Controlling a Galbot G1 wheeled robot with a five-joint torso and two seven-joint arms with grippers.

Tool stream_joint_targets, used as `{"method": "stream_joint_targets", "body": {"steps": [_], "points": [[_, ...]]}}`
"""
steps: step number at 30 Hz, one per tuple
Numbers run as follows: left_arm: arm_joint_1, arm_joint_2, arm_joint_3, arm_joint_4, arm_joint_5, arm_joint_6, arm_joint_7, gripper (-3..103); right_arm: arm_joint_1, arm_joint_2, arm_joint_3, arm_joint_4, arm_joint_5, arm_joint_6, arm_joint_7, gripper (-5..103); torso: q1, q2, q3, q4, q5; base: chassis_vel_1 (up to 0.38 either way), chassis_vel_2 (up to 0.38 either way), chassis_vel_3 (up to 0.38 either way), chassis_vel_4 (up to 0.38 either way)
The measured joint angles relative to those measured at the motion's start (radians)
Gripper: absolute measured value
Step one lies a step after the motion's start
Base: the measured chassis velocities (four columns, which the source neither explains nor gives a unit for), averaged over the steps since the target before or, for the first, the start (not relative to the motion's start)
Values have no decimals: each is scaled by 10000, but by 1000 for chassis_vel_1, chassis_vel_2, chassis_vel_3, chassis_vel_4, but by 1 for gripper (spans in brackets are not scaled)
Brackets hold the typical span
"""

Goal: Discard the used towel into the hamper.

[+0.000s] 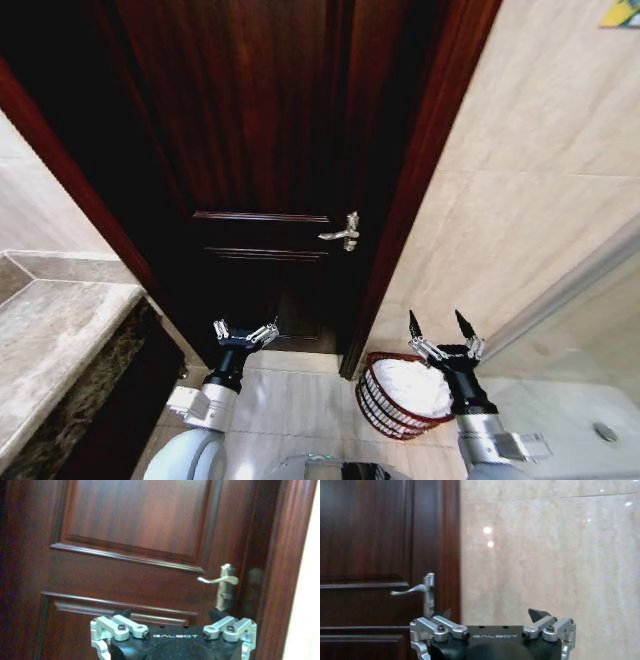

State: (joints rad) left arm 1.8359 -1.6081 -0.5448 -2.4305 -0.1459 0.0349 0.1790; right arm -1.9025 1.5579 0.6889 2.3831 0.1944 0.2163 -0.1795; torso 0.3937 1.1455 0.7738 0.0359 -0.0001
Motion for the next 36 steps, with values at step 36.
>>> {"method": "stream_joint_targets", "body": {"steps": [36], "points": [[0, 1, 0, 0, 0, 0, 1, 100, 1, 0, -2, 0, 0, 3, -1, 100, 0, -1, 0, -1, -1, -28, -31, 29, 26]]}}
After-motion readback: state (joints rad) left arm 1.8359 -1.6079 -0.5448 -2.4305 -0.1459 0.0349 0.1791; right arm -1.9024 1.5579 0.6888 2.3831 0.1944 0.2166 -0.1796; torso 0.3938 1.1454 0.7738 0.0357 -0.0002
